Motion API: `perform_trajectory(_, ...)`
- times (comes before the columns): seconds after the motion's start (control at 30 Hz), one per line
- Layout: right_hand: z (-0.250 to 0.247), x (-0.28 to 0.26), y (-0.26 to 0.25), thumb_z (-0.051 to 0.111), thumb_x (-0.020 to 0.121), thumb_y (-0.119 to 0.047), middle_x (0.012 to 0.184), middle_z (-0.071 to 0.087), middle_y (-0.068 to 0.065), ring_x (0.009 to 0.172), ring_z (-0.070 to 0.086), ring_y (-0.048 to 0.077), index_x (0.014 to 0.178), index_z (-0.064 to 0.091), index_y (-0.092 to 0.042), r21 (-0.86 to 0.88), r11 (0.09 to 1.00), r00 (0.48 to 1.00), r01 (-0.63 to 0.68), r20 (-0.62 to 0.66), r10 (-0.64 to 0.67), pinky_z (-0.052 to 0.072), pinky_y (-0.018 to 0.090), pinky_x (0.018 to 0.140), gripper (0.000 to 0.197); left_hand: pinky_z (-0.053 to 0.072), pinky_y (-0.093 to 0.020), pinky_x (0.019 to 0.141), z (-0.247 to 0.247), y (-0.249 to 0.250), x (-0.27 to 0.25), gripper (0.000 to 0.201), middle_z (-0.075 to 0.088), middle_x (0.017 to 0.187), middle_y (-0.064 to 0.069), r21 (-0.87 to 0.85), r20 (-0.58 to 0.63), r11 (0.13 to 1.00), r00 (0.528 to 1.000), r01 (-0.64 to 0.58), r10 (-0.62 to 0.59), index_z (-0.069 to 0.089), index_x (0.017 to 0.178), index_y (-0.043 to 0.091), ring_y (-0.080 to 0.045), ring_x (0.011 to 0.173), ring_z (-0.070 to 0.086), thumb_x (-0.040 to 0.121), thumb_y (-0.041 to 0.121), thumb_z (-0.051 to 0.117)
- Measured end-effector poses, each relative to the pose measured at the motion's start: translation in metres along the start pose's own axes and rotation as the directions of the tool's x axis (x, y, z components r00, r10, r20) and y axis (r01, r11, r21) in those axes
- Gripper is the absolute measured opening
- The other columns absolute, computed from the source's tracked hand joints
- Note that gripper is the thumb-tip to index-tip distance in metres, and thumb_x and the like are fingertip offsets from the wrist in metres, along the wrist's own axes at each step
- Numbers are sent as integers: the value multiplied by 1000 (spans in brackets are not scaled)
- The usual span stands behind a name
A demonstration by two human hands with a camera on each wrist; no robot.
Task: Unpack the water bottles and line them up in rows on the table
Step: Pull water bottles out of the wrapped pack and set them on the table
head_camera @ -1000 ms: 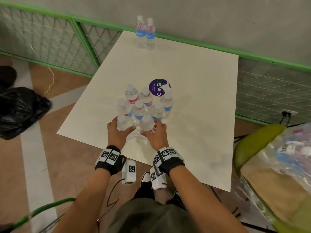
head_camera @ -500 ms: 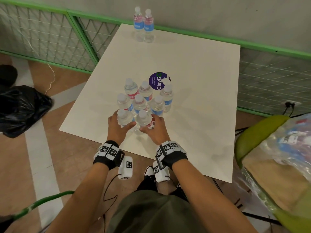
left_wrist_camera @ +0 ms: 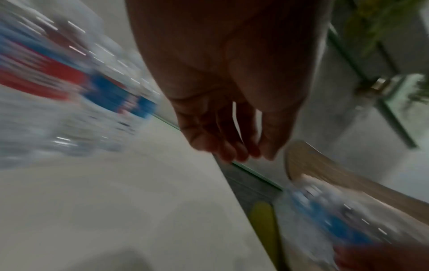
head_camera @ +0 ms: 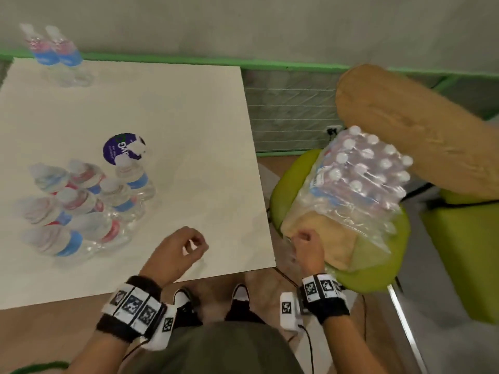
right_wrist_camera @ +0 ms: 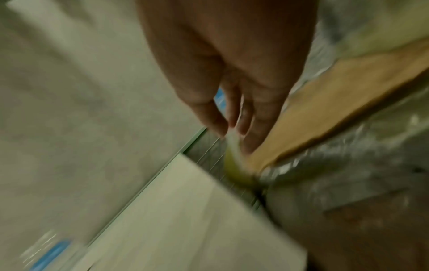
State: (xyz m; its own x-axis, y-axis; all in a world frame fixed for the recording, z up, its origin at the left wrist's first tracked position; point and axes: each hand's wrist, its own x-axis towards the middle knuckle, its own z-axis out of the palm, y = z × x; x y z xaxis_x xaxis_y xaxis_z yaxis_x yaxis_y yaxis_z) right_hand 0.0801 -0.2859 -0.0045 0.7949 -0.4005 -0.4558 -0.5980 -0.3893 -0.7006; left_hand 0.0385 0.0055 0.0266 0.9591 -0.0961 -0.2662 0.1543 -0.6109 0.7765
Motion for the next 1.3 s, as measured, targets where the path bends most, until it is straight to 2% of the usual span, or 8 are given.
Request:
perform_trajectory(0.17, -71, 43, 4, 39, 88, -42, 115, 63, 7, 97, 61, 23, 121, 54, -20, -631, 775, 1000, 25, 30, -8, 47, 26, 75, 43, 46, -30, 80, 80, 78, 66, 11, 62, 99, 0, 119, 471, 952, 860, -284, 198, 62, 96, 18, -16, 85, 58, 91, 24, 55)
perform_trajectory(0.33, -106, 45, -16, 47, 91, -20, 93, 63, 14, 74, 49, 25, 75, 59, -11, -775, 619, 989, 124, 151, -9, 40, 25, 67, 21, 49, -35, 87, 125, 124, 100, 21, 59, 102, 2, 99, 483, 947, 847, -305, 222, 62, 109, 14, -16, 90, 57, 90, 22, 56)
perform_trajectory(0.53, -114, 33, -2, 54, 90, -18, 130, 55, 15, 98, 66, 19, 128, 51, -9, -296, 955, 984, -16, 162, 67, 50, 22, 79, 39, 37, -24, 97, 145, 144, 110, 53, 45, 132, -3, 59, 402, 957, 885, -283, 236, 42, 133, 15, -13, 114, 47, 86, 21, 64)
perform_trajectory(0.63, -102, 37, 1, 74, 77, -36, 96, 66, 1, 86, 68, 17, 96, 60, -18, 248, 969, 995, -7, -91, 31, 47, 23, 73, 30, 34, -25, 101, 153, 149, 113, 70, 37, 140, -3, 40, 398, 974, 897, -225, 191, 33, 137, 18, -16, 124, 42, 79, 27, 71)
perform_trajectory(0.87, -86, 23, 4, 64, 87, -25, 88, 69, 15, 72, 67, 20, 105, 60, -4, 312, 946, 928, 82, 324, -187, 57, 28, 65, 28, 45, -10, 76, 160, 149, 113, 73, 62, 106, 5, -139, 473, 989, 874, -55, 115, 38, 127, 13, -9, 93, 61, 69, 24, 81)
perform_trajectory(1.03, -99, 50, 6, 48, 97, -20, 128, 58, 10, 94, 63, 17, 127, 54, -10, -160, 983, 956, 87, 292, -37, 54, 17, 74, 33, 43, -20, 84, 140, 136, 116, 67, 64, 108, 3, -102, 360, 992, 927, -71, 103, 41, 126, 21, -12, 95, 63, 72, 31, 79)
perform_trajectory(1.1, -106, 52, 5, 48, 94, -17, 137, 52, 8, 115, 56, 23, 135, 49, -17, -607, 770, 941, 199, 338, 23, 47, 25, 95, 41, 41, -20, 84, 133, 131, 117, 66, 62, 108, 4, -97, 356, 994, 930, -56, 87, 40, 126, 21, -12, 96, 62, 73, 30, 78)
perform_trajectory(1.3, -98, 46, -25, 53, 90, -17, 137, 47, 19, 124, 49, 31, 130, 49, -7, -726, 631, 942, 273, 333, -25, 41, 36, 100, 42, 40, -9, 73, 120, 116, 113, 66, 61, 106, 6, -67, 327, 997, 944, -25, 45, 39, 126, 21, -11, 93, 60, 74, 31, 77)
